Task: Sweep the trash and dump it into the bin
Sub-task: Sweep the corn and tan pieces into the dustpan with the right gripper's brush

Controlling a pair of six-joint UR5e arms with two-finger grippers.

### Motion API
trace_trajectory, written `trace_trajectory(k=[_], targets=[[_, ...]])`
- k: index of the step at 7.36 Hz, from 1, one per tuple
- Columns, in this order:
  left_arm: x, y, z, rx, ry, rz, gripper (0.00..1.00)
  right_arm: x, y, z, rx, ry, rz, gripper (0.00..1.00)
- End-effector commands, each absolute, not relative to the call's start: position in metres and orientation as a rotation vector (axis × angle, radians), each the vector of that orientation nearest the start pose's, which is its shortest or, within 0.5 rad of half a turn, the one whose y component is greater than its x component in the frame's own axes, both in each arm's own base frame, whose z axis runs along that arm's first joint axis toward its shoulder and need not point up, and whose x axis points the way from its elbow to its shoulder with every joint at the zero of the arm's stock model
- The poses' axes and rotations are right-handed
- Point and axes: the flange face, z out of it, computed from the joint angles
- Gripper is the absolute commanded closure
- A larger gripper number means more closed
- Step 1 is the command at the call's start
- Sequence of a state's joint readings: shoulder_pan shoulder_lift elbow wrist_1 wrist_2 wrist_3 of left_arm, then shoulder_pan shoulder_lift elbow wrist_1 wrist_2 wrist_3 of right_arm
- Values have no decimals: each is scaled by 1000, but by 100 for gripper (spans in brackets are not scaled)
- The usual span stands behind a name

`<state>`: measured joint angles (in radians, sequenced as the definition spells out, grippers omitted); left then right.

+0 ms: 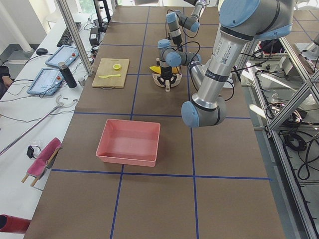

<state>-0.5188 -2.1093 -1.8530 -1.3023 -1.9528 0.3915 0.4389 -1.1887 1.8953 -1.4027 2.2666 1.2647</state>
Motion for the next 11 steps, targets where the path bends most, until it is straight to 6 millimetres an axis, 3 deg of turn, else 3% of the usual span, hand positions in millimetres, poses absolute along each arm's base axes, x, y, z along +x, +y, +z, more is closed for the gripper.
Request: trace_trajectory(k=[1, 5, 9, 11], targets=[[489, -390, 266, 439, 583, 1493, 100, -511, -297, 253, -307, -1027, -172, 100], [488, -390, 266, 440, 583, 1493, 100, -552, -274, 220, -317, -1031, -134, 100], [487, -389, 264, 445, 586, 1493, 100, -567, -265, 195, -333, -1045, -96, 100], [484, -388, 260, 459, 591, 1491, 100, -562, -267, 198, -339, -1043, -93, 100]])
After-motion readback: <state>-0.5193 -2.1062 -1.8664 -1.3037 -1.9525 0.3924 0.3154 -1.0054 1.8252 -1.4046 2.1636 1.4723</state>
